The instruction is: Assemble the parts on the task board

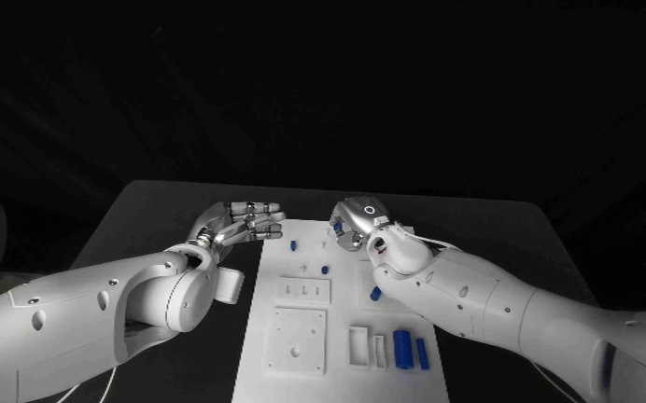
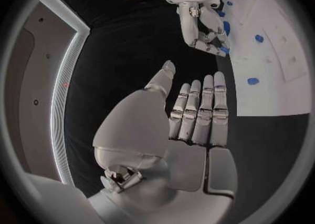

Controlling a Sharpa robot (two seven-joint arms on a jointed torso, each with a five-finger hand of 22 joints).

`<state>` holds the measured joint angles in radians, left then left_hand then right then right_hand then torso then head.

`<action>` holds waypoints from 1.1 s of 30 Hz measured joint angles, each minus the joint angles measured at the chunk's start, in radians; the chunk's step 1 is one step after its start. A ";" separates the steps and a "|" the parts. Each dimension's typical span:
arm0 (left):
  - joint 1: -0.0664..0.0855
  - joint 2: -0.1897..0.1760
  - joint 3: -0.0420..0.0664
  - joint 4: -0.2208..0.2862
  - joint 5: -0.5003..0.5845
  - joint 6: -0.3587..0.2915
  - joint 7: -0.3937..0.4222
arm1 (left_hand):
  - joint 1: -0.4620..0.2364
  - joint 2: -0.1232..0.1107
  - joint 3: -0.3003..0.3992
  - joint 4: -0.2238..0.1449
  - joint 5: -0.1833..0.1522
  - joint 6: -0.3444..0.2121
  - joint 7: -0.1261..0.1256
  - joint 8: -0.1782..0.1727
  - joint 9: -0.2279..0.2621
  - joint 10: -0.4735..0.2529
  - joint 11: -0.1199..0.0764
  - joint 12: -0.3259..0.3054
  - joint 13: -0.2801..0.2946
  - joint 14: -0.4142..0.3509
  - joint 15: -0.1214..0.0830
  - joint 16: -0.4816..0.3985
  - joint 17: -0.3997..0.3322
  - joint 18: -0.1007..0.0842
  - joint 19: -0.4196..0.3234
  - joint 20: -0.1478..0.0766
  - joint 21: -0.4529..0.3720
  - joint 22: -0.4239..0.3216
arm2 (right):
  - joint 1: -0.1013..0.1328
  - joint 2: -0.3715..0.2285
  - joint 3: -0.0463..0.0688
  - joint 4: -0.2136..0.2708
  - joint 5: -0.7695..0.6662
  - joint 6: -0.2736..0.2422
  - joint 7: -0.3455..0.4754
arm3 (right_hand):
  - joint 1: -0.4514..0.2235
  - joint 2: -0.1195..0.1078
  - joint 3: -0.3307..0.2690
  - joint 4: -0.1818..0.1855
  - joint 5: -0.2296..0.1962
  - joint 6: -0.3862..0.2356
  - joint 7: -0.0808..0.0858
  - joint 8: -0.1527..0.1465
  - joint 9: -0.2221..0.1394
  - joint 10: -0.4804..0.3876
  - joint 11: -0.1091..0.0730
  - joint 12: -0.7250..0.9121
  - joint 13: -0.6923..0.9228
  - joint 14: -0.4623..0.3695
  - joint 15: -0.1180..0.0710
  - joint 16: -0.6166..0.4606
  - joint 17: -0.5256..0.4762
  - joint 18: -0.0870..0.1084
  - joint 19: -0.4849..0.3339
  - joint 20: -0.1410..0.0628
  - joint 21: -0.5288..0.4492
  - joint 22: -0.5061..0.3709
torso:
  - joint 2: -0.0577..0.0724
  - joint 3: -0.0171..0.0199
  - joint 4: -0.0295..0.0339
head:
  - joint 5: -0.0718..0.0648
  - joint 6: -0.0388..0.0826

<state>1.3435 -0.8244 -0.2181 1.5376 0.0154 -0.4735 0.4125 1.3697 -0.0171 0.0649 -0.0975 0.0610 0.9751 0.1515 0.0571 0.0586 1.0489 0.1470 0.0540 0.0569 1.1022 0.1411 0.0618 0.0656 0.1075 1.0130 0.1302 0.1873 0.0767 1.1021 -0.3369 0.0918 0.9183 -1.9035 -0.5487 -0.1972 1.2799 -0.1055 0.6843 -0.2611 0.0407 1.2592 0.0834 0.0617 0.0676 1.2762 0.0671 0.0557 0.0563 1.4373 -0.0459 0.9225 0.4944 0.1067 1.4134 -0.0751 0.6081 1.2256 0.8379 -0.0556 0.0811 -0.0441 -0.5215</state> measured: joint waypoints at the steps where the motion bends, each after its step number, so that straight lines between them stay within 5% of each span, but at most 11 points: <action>1: 0.000 0.001 0.000 -0.001 0.000 0.000 0.000 | 0.000 0.000 0.000 0.000 0.000 0.000 0.000 0.000 0.000 0.000 0.000 0.000 0.000 0.000 0.000 0.000 0.000 0.000 0.000 0.000 0.000 0.000 | 0.000 0.005 0.000 -0.005 0.000 -0.001 -0.001 | 0.000 0.000 0.000 0.000 0.001 0.000 0.000 0.000 0.000 0.000 0.000 0.000 0.000 0.000 0.000 -0.004 0.002 0.000 0.000 0.000 -0.010 0.010 | 0.000 -0.0006 0.0002 | 0.000 0.000; 23: 0.002 0.018 0.001 -0.013 0.000 0.001 -0.005 | 0.000 0.000 0.000 0.000 0.000 -0.004 0.004 0.000 0.000 0.000 0.000 0.000 0.000 -0.004 0.004 0.000 0.000 0.000 -0.004 0.004 0.000 0.000 | 0.004 0.060 0.001 -0.074 0.004 -0.011 -0.005 | 0.000 0.000 -0.003 -0.002 0.005 0.000 0.000 0.000 -0.001 0.000 0.000 -0.001 0.000 0.000 0.000 -0.008 0.008 -0.007 0.020 0.002 -0.060 0.054 | 0.009 -0.0047 0.0014 | 0.000 0.006; 33: 0.006 0.020 0.001 -0.012 0.000 0.002 -0.006 | 0.000 0.000 0.000 0.000 0.000 -0.004 0.003 0.000 0.000 0.000 0.000 0.000 0.000 -0.004 0.004 0.000 0.000 0.000 -0.004 0.004 0.000 0.000 | 0.004 0.077 0.000 -0.089 0.005 -0.020 -0.005 | 0.000 0.000 0.002 -0.007 0.005 0.000 0.000 0.000 -0.001 -0.002 -0.002 0.001 0.000 0.000 0.000 -0.008 0.009 -0.008 0.025 -0.003 -0.075 0.068 | 0.016 -0.0087 0.0094 | -0.001 0.003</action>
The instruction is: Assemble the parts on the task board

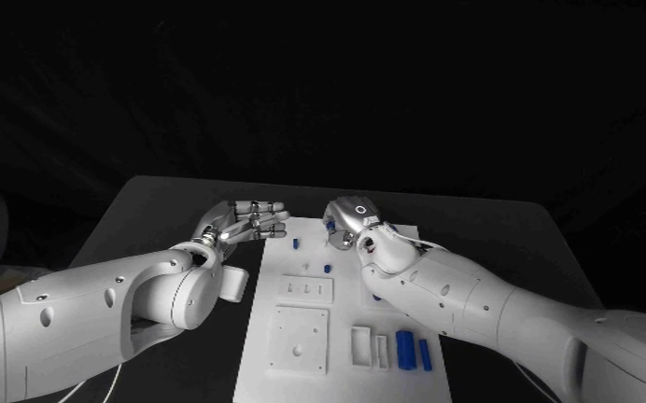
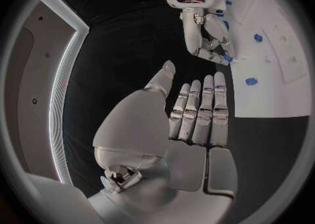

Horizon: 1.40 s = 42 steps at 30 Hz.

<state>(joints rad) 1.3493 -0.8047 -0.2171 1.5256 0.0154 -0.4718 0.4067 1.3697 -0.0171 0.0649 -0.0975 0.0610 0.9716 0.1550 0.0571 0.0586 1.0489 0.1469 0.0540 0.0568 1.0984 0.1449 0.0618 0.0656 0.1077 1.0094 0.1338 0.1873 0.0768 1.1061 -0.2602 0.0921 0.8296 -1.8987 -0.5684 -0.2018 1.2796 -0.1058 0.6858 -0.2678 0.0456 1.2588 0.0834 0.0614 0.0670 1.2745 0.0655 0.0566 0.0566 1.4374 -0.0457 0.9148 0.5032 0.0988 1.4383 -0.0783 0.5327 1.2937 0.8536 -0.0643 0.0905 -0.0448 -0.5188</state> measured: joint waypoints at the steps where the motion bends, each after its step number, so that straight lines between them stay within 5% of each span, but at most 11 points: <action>1: 0.000 0.000 0.000 0.000 0.000 0.000 0.000 | 0.000 0.000 0.000 0.000 0.000 0.000 0.000 0.000 0.000 0.000 0.000 0.000 0.000 0.000 0.000 0.000 0.000 0.000 0.000 0.000 0.000 0.000 | 0.000 0.000 0.000 0.000 0.000 0.000 0.000 | 0.000 0.000 0.000 0.000 0.000 0.000 0.000 0.000 0.000 0.000 0.000 0.000 0.000 0.000 0.000 0.000 0.000 0.000 0.002 0.002 -0.001 0.003 | 0.001 -0.0006 0.0007 | -0.001 -0.001; 14: 0.001 0.006 0.000 -0.005 0.000 0.000 -0.001 | 0.000 0.000 0.000 0.000 0.000 -0.004 -0.004 0.000 0.000 -0.004 0.004 0.000 0.000 -0.007 0.000 0.000 0.000 0.000 0.000 0.000 0.004 0.000 | 0.000 0.003 0.000 -0.007 0.001 0.000 0.000 | -0.003 -0.003 -0.001 -0.001 0.000 0.000 0.000 -0.001 0.000 0.000 0.000 0.000 0.000 0.000 0.000 0.000 0.000 -0.006 0.008 0.001 -0.016 0.014 | 0.012 -0.0061 0.0026 | -0.003 -0.002; 30: 0.001 0.008 0.000 -0.008 0.000 0.001 -0.003 | 0.000 0.000 0.000 0.000 0.000 -0.004 -0.004 0.000 0.000 -0.004 0.004 0.000 0.000 -0.007 0.000 0.000 0.000 0.000 0.000 0.000 0.004 0.000 | 0.001 0.008 -0.001 -0.021 0.003 0.005 0.002 | -0.005 -0.005 -0.001 -0.001 0.000 -0.001 -0.001 -0.002 0.000 0.000 0.000 -0.001 0.002 0.000 0.000 -0.004 0.000 -0.006 0.011 0.003 -0.049 0.014 | 0.013 -0.0088 0.0023 | 0.001 -0.006; 33: 0.001 0.008 0.000 -0.008 0.000 0.001 -0.003 | 0.000 0.000 0.000 0.000 0.000 -0.004 -0.004 0.000 0.000 -0.004 0.004 0.000 0.000 -0.007 0.000 0.000 0.000 0.000 0.000 0.000 0.004 0.000 | 0.001 0.011 -0.001 -0.025 0.009 0.007 0.005 | -0.005 -0.005 -0.002 -0.001 -0.003 -0.028 0.012 -0.001 0.000 -0.010 -0.010 -0.003 0.002 0.002 0.002 -0.004 -0.001 -0.006 0.014 0.007 -0.072 0.014 | 0.013 -0.0089 0.0013 | 0.003 -0.006; 37: 0.001 0.008 0.000 -0.009 0.000 0.001 -0.004 | 0.000 0.000 0.000 0.000 0.000 -0.013 -0.002 0.000 0.000 -0.004 0.004 0.000 0.000 -0.007 0.000 0.000 0.000 0.000 0.000 0.000 0.004 0.000 | -0.001 0.011 -0.003 -0.033 0.030 0.010 0.015 | -0.032 -0.029 -0.073 0.028 0.005 -0.109 0.028 -0.001 -0.003 -0.102 0.011 0.005 0.009 0.002 0.020 -0.026 -0.016 0.018 0.011 0.029 -0.154 -0.007 | 0.014 -0.0090 -0.0001 | 0.004 -0.007; 42: 0.001 0.009 0.000 -0.010 0.000 0.001 -0.004 | 0.000 0.000 0.000 0.000 0.000 -0.013 -0.002 0.000 0.000 -0.004 0.004 0.000 0.000 -0.007 0.000 0.000 0.000 0.000 0.000 0.000 0.004 0.000 | -0.002 0.010 -0.004 -0.034 0.058 0.010 0.030 | -0.008 -0.046 -0.223 0.056 0.017 -0.150 0.018 -0.001 -0.004 -0.210 0.036 0.005 0.002 0.004 0.031 -0.042 -0.039 0.041 0.027 0.045 -0.261 -0.075 | 0.014 -0.0093 -0.0016 | 0.006 -0.007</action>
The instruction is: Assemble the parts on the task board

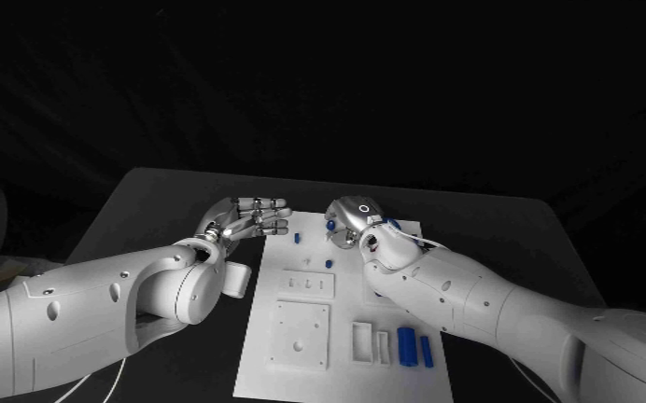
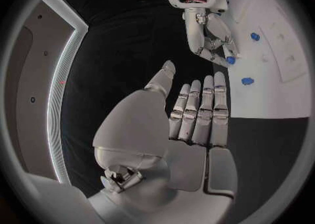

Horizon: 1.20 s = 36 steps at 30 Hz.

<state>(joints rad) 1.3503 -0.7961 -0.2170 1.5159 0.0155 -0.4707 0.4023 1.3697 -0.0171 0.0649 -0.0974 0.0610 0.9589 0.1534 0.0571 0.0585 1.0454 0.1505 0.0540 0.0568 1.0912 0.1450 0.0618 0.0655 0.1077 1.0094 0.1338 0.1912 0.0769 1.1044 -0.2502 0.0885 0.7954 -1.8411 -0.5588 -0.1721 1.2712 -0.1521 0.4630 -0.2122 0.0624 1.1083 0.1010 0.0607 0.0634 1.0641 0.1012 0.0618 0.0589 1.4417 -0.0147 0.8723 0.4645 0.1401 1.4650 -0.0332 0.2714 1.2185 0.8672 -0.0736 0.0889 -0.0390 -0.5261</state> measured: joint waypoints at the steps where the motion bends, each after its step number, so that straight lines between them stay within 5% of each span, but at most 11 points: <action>1: 0.000 0.000 0.000 0.000 0.000 0.000 0.000 | 0.000 0.000 0.000 0.000 0.000 0.000 0.000 0.000 0.000 0.000 0.000 0.000 0.000 0.000 0.000 0.000 0.000 0.000 0.000 0.000 0.000 0.000 | 0.000 -0.001 0.000 0.001 0.005 -0.001 0.003 | 0.014 0.001 -0.030 0.008 0.001 -0.005 -0.002 0.000 0.000 -0.011 0.003 0.000 -0.002 0.001 0.003 0.000 -0.004 0.000 0.002 0.002 -0.012 -0.012 | 0.000 0.0000 -0.0001 | 0.000 0.000; 5: 0.000 -0.001 0.000 -0.001 0.000 0.000 -0.001 | 0.000 0.000 0.000 0.000 0.000 -0.004 0.004 0.000 0.000 -0.004 0.004 0.000 0.000 0.000 0.000 0.000 0.000 0.000 -0.003 0.003 0.000 0.000 | 0.000 -0.008 0.000 0.012 0.024 -0.005 0.012 | 0.058 -0.018 -0.095 0.047 0.015 -0.022 -0.001 0.000 0.000 -0.053 0.013 0.000 -0.002 0.001 0.006 -0.004 -0.013 0.014 0.002 0.002 -0.044 -0.045 | 0.001 0.0001 -0.0006 | -0.001 -0.001; 13: 0.000 -0.007 0.000 -0.001 0.000 0.001 -0.002 | 0.000 0.000 0.000 0.000 0.000 -0.007 0.000 0.000 0.000 -0.007 0.000 0.000 0.000 -0.003 0.003 0.000 0.000 0.000 -0.004 0.004 0.000 -0.001 | 0.000 -0.049 0.005 0.082 0.046 -0.021 0.019 | 0.064 -0.022 -0.097 0.049 0.019 -0.022 0.000 0.000 0.000 -0.041 0.009 0.000 -0.002 0.001 0.006 -0.005 -0.015 0.015 0.002 0.002 -0.045 -0.048 | 0.001 0.0009 -0.0017 | -0.002 0.000; 18: 0.001 -0.014 0.000 0.001 0.000 0.001 -0.003 | 0.000 0.000 0.000 0.000 0.000 -0.007 0.000 0.000 0.000 -0.007 0.000 0.000 0.000 -0.008 0.001 0.000 0.000 0.000 -0.004 0.004 0.000 -0.001 | 0.005 -0.097 0.033 0.138 0.052 -0.026 0.017 | 0.051 -0.020 -0.050 0.018 0.023 -0.018 0.020 0.000 0.000 0.026 -0.003 0.000 -0.002 0.001 0.006 -0.017 -0.025 0.015 0.002 0.002 -0.053 -0.046 | 0.000 0.0027 -0.0081 | 0.002 0.007; 22: 0.002 -0.018 0.000 0.001 0.000 0.001 -0.003 | 0.000 0.000 0.000 0.000 0.000 -0.007 0.000 0.000 0.000 -0.007 0.000 0.000 0.000 -0.011 0.003 0.000 0.000 0.000 -0.004 0.004 0.000 -0.001 | 0.012 -0.148 0.065 0.166 0.053 -0.025 0.009 | 0.015 -0.031 0.007 0.000 0.039 -0.018 0.021 0.000 0.000 0.083 -0.014 0.000 -0.002 -0.007 -0.001 -0.017 -0.027 0.015 0.002 0.002 -0.053 -0.040 | -0.002 0.0058 -0.0177 | 0.004 0.013; 28: 0.002 -0.026 0.000 -0.002 0.000 0.001 -0.003 | 0.000 0.000 0.000 0.000 0.000 -0.007 0.000 0.000 0.000 -0.010 -0.002 0.000 0.000 -0.012 0.001 0.000 0.000 0.000 -0.004 0.004 0.000 -0.001 | 0.015 -0.233 0.110 0.232 0.059 -0.002 -0.014 | -0.020 -0.046 0.010 0.017 0.054 -0.055 0.024 0.000 0.000 0.207 -0.044 0.000 0.002 -0.007 -0.025 -0.017 -0.021 -0.003 0.002 -0.021 -0.057 -0.035 | -0.005 0.0106 -0.0293 | 0.011 0.018; 33: 0.003 -0.032 0.000 -0.004 0.000 0.001 -0.003 | 0.000 0.000 0.000 0.000 0.000 -0.007 0.000 0.000 0.000 -0.011 -0.004 0.000 0.000 -0.014 0.000 0.000 0.000 0.000 -0.004 0.004 0.000 -0.001 | 0.016 -0.292 0.126 0.278 0.071 0.050 -0.034 | -0.018 -0.063 -0.138 0.047 0.092 -0.097 0.008 0.000 0.000 0.393 -0.108 0.095 0.096 0.004 -0.065 -0.012 -0.006 -0.020 0.001 -0.057 -0.055 -0.038 | -0.008 0.0157 -0.0404 | 0.017 0.022; 35: 0.003 -0.033 0.000 -0.006 0.000 0.001 -0.003 | 0.000 0.000 0.000 0.000 0.000 -0.007 0.000 0.000 0.000 -0.011 -0.004 0.000 0.000 -0.014 0.000 0.000 0.000 0.000 -0.004 0.004 0.000 -0.001 | 0.016 -0.306 0.128 0.287 0.082 0.081 -0.040 | 0.028 -0.039 -0.260 0.075 0.118 -0.109 0.006 0.000 0.000 0.312 -0.122 0.453 0.454 -0.014 -0.070 0.080 0.105 -0.064 0.000 -0.076 0.126 0.043 | -0.009 0.0180 -0.0438 | 0.020 0.023; 36: 0.003 -0.033 0.000 -0.006 0.000 0.001 -0.002 | 0.000 0.000 0.000 0.000 0.000 -0.007 0.000 0.000 0.000 -0.011 -0.004 0.000 0.000 -0.014 0.000 0.000 0.000 0.000 -0.004 0.004 0.000 -0.001 | 0.015 -0.309 0.129 0.288 0.087 0.094 -0.043 | 0.035 -0.032 -0.284 0.093 0.125 -0.126 0.007 0.000 -0.001 0.249 -0.113 0.629 0.671 -0.034 -0.067 0.143 0.215 -0.064 0.000 -0.076 0.216 0.070 | -0.009 0.0192 -0.0452 | 0.021 0.023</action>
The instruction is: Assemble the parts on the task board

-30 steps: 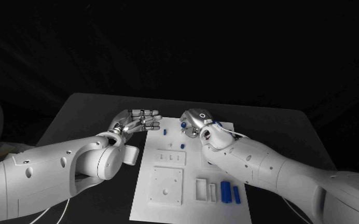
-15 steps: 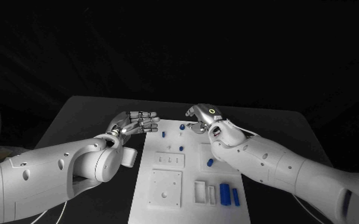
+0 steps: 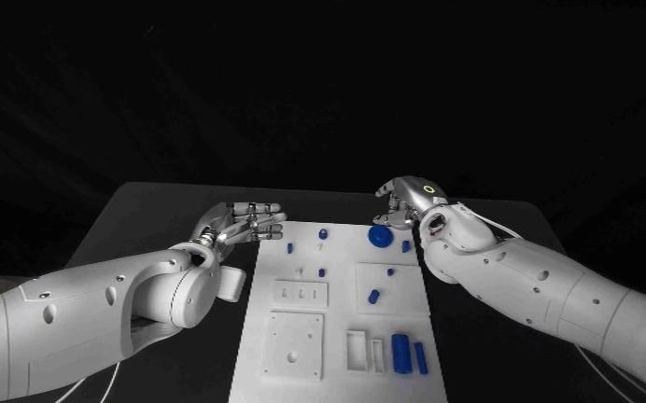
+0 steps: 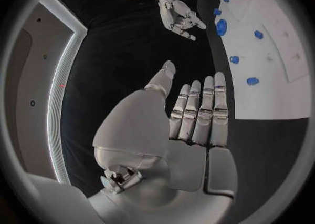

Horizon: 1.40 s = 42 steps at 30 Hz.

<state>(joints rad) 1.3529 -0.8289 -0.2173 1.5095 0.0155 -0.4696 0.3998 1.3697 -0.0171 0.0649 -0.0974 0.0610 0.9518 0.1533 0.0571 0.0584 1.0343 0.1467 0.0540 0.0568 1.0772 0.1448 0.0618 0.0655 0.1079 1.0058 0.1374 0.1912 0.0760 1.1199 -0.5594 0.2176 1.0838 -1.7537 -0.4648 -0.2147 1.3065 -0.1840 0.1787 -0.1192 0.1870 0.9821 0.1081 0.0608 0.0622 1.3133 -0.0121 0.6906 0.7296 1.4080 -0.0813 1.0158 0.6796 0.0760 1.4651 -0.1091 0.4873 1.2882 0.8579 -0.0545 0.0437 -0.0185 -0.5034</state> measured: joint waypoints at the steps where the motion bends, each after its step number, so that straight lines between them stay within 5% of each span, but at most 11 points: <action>1: 0.000 0.000 0.000 0.000 0.000 0.000 0.000 | 0.000 0.000 0.000 0.000 0.000 0.000 0.000 0.000 0.000 0.000 0.000 0.000 0.000 0.000 0.000 0.000 0.000 0.000 0.000 0.000 0.000 0.000 | -0.001 -0.003 0.001 0.001 0.007 0.014 -0.002 | 0.004 -0.002 -0.012 0.009 0.008 -0.005 0.002 0.000 0.000 -0.022 0.006 0.151 0.172 -0.004 0.004 0.048 0.107 0.000 0.002 0.003 0.069 0.011 | 0.000 0.0011 -0.0014 | 0.001 0.000; 4: 0.000 0.000 0.000 -0.002 0.000 0.001 0.000 | 0.000 0.000 0.000 0.000 0.000 -0.001 -0.001 0.000 0.000 0.000 0.000 0.000 0.000 0.000 0.000 0.000 0.000 0.000 0.000 0.000 0.000 0.000 | -0.004 -0.011 0.002 -0.002 0.035 0.064 -0.005 | 0.004 -0.002 -0.024 0.004 0.034 -0.032 0.003 0.000 -0.001 0.009 0.014 0.386 0.483 0.022 0.015 0.102 0.379 0.000 0.001 0.020 0.269 0.020 | 0.000 0.0041 -0.0038 | 0.002 -0.001; 8: 0.000 0.000 0.000 -0.005 0.000 0.002 0.000 | 0.000 0.000 0.000 0.000 0.000 -0.004 -0.004 0.000 0.000 0.000 0.000 0.000 0.000 0.000 0.000 0.000 0.000 0.000 -0.004 -0.004 0.000 0.000 | -0.008 -0.013 0.002 -0.020 0.067 0.123 -0.007 | 0.004 -0.002 -0.028 0.006 0.045 -0.041 0.002 0.000 -0.001 0.036 0.010 0.448 0.568 0.037 0.014 0.107 0.475 0.000 0.001 0.020 0.358 0.020 | 0.000 0.0055 -0.0048 | -0.001 -0.002; 20: 0.000 0.004 -0.001 -0.010 0.000 0.007 0.000 | 0.000 0.000 0.000 0.000 0.000 -0.004 -0.004 0.000 0.000 0.000 0.000 0.000 0.000 0.000 0.000 0.000 0.000 0.000 -0.004 -0.004 0.000 0.000 | -0.024 0.014 0.003 -0.084 0.111 0.205 -0.004 | 0.000 0.002 -0.031 0.009 0.045 0.009 0.000 0.000 -0.001 0.061 0.014 0.486 0.579 0.048 0.017 0.107 0.522 0.000 0.001 0.020 0.402 0.020 | 0.000 0.0047 -0.0044 | -0.002 0.000; 42: 0.000 0.010 -0.001 -0.019 -0.001 0.012 -0.002 | 0.000 0.000 0.000 0.000 0.000 -0.004 -0.004 0.000 0.000 0.000 0.000 0.000 0.000 0.000 0.000 0.000 0.000 0.000 -0.004 -0.004 0.000 0.000 | -0.028 0.038 0.004 -0.114 0.124 0.180 0.002 | -0.006 0.008 -0.022 0.029 0.069 0.034 0.003 0.000 -0.001 0.073 0.016 0.512 0.578 0.051 0.021 0.116 0.531 0.000 0.001 0.020 0.442 0.020 | -0.001 0.0028 -0.0051 | -0.001 -0.012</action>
<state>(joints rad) 1.3529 -0.8187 -0.2183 1.4909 0.0146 -0.4579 0.3974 1.3697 -0.0171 0.0649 -0.0975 0.0610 0.9482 0.1498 0.0571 0.0585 1.0344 0.1467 0.0540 0.0568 1.0773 0.1448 0.0618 0.0655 0.1077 1.0021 0.1338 0.1912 0.0763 1.0915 -0.5217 0.2212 0.9702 -1.6297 -0.2852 -0.2130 1.3000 -0.1758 0.1568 -0.0903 0.2557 1.0161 0.1113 0.0608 0.0617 1.3867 0.0035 1.2031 1.3080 1.4595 -0.0608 1.1317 1.2109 0.0763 1.4666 -0.0891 0.9297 1.3078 0.8570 -0.0517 0.0386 -0.0198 -0.5149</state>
